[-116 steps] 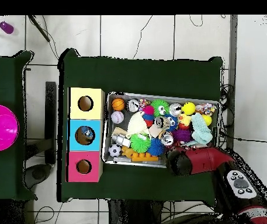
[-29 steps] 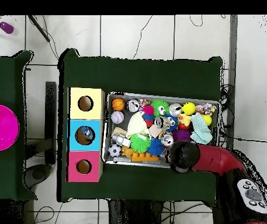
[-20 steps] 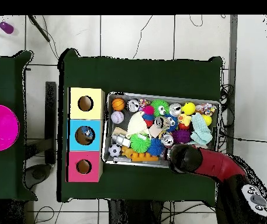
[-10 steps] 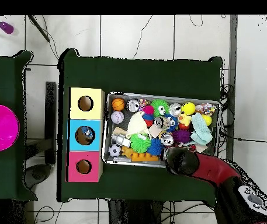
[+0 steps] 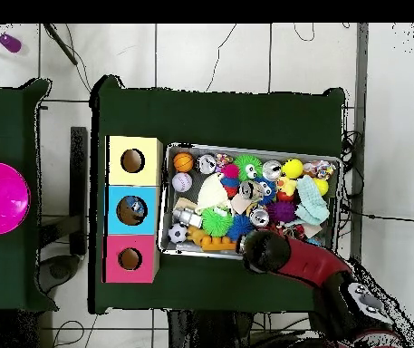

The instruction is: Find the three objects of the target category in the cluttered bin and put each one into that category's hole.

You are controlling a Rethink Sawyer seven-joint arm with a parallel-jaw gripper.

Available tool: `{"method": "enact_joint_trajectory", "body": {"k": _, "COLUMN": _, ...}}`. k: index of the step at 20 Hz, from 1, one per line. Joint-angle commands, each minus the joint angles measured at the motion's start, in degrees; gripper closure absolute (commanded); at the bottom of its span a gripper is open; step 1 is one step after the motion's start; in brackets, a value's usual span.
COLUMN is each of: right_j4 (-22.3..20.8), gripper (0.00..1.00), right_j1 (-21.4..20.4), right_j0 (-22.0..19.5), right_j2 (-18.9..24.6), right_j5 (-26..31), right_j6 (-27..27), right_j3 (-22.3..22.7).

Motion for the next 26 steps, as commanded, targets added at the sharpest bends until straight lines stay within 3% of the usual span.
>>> {"method": "enact_joint_trajectory", "body": {"k": 1, "right_j4": 6.6, "gripper": 0.0, "right_j1": 5.4, "right_j0": 5.4, "right_j2": -5.0, "right_j5": 5.1, "right_j6": 18.7, "right_j3": -3.3}}
{"method": "enact_joint_trajectory", "body": {"k": 7, "right_j4": 5.4, "gripper": 0.0, "right_j1": 6.8, "right_j0": 6.1, "right_j2": -7.0, "right_j5": 3.0, "right_j6": 12.3, "right_j3": -5.1}}
{"method": "enact_joint_trajectory", "body": {"k": 13, "right_j4": 0.3, "gripper": 0.0, "right_j1": 6.4, "right_j0": 5.3, "right_j2": -6.7, "right_j5": -0.5, "right_j6": 5.5, "right_j3": -7.2}}
{"method": "enact_joint_trajectory", "body": {"k": 18, "right_j4": -5.5, "gripper": 0.0, "right_j1": 3.6, "right_j0": 1.4, "right_j2": -1.4, "right_j5": -6.9, "right_j6": -1.0, "right_j3": -7.2}}
{"method": "enact_joint_trajectory", "body": {"k": 26, "right_j4": -11.0, "gripper": 0.0, "right_j1": 1.8, "right_j0": -2.4, "right_j2": 5.2, "right_j5": -14.3, "right_j6": 1.1, "right_j3": -6.3}}
